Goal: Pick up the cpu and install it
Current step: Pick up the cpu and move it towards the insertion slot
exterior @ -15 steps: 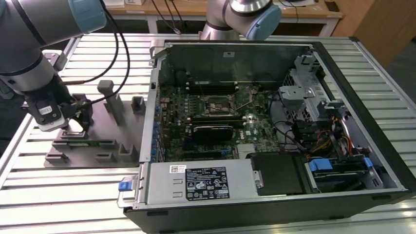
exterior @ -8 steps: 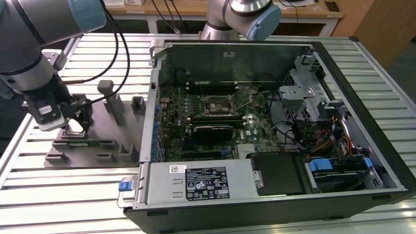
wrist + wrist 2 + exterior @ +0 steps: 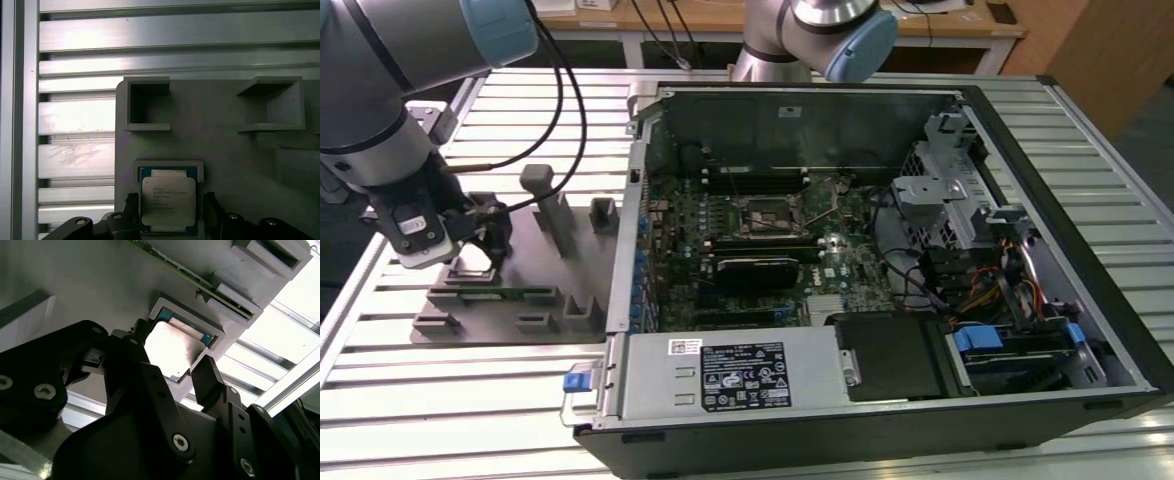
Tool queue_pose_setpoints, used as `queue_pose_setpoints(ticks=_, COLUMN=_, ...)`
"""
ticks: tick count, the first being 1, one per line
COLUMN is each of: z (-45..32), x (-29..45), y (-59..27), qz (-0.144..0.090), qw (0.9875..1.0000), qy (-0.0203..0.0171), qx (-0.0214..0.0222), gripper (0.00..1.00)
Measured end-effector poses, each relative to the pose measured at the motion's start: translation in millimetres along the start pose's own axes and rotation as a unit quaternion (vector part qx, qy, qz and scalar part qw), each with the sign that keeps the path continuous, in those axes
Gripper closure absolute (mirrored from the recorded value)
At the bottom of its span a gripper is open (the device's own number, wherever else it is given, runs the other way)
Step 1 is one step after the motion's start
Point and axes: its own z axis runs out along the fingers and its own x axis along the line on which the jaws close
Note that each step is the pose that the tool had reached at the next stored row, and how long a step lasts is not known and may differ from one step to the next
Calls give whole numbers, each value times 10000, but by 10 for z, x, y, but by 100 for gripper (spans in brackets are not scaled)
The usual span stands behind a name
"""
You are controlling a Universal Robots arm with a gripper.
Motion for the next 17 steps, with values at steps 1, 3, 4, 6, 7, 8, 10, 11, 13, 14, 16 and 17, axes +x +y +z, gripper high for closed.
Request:
queue_pose_setpoints(ticks=1, z=0, x=0, y=0, qz=0, qw=10000, qy=0, qx=0, gripper=40)
queue_pose_setpoints(ticks=3, z=0, x=0, y=0, qz=0, qw=10000, qy=0, qx=0, gripper=34)
queue_pose_setpoints(ticks=4, z=-1, x=0, y=0, qz=0, qw=10000, qy=0, qx=0, gripper=34)
queue_pose_setpoints(ticks=6, z=-1, x=0, y=0, qz=0, qw=10000, qy=0, qx=0, gripper=34)
queue_pose_setpoints(ticks=7, z=-1, x=0, y=0, qz=0, qw=10000, qy=0, qx=0, gripper=34)
queue_pose_setpoints(ticks=8, z=-2, x=0, y=0, qz=0, qw=10000, qy=0, qx=0, gripper=34)
queue_pose_setpoints(ticks=10, z=-2, x=2, y=1, qz=0, qw=10000, qy=1, qx=1, gripper=34)
queue_pose_setpoints(ticks=11, z=-1, x=3, y=2, qz=0, qw=10000, qy=1, qx=1, gripper=34)
queue_pose_setpoints(ticks=13, z=3, x=6, y=4, qz=0, qw=10000, qy=0, qx=0, gripper=34)
queue_pose_setpoints(ticks=14, z=7, x=6, y=4, qz=0, qw=10000, qy=0, qx=0, gripper=34)
queue_pose_setpoints(ticks=16, z=20, x=5, y=4, qz=-1, qw=10000, qy=0, qx=0, gripper=34)
queue_pose_setpoints(ticks=17, z=26, x=5, y=3, qz=-3, qw=10000, qy=0, qx=0, gripper=34)
